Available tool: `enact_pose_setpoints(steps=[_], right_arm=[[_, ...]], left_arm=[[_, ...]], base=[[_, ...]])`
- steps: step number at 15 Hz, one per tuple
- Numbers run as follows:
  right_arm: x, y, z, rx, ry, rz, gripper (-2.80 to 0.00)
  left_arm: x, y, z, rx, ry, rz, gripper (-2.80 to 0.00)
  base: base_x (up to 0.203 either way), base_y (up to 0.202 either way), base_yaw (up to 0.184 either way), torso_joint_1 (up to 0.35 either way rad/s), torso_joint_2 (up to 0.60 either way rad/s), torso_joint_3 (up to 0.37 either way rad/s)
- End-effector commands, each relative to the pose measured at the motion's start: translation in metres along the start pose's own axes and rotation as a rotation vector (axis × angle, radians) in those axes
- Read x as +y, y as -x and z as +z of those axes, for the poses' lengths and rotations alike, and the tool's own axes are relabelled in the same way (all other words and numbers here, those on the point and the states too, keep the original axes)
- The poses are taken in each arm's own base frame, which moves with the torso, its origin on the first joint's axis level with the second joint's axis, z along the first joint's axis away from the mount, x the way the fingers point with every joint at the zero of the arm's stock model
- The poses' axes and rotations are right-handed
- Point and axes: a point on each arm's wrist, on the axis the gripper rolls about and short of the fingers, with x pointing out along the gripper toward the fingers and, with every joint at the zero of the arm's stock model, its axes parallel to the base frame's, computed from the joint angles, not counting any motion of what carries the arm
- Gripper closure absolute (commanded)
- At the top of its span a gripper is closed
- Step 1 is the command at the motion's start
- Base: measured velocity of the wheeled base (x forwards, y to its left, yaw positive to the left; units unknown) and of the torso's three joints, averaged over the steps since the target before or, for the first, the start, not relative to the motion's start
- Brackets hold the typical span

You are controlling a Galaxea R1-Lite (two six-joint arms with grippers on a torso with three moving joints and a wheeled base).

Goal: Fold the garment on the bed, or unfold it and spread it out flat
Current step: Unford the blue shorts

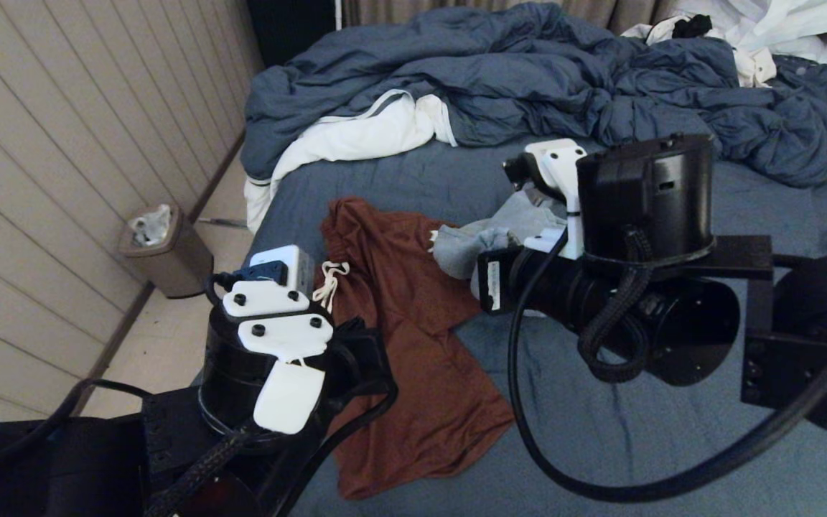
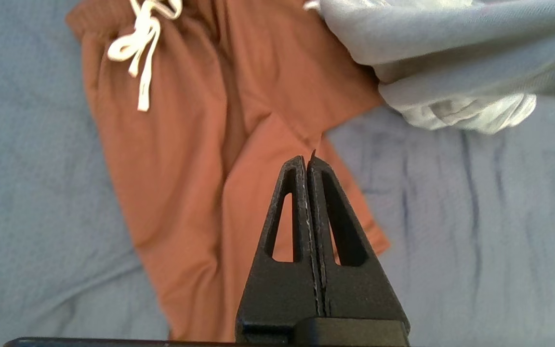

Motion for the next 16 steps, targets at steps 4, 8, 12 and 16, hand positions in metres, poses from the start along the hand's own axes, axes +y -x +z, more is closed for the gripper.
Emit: enact_pose_setpoints(steps=[4, 8, 12, 16], right_arm=[[-0.002, 0.012, -0.019, 0.051, 0.042, 0.024, -2.8], [-0.001, 0.002, -0.021, 0.064, 0.044, 0.005, -2.8], [-0.024, -0.065, -0.046, 0.165, 0.049, -0.148, 0.0], [-0.03, -0.133, -0.056, 0.185, 0.035, -0.222, 0.0]], left_arm=[[0.009, 0.012, 0.003, -0.025, 0.031, -0.013, 0.0], [0.018, 0.019, 0.001, -0.036, 0.043, -0.025, 0.0], [0.025, 0.019, -0.012, 0.008, 0.044, -0.018, 0.0], [0.036, 0.013, -0.018, 0.026, 0.054, 0.033, 0.0]], base=[[0.0, 0.0, 0.0, 0.0, 0.0, 0.0], [0.0, 0.0, 0.0, 0.0, 0.0, 0.0], [0.0, 0.0, 0.0, 0.0, 0.0, 0.0], [0.0, 0.0, 0.0, 0.0, 0.0, 0.0]])
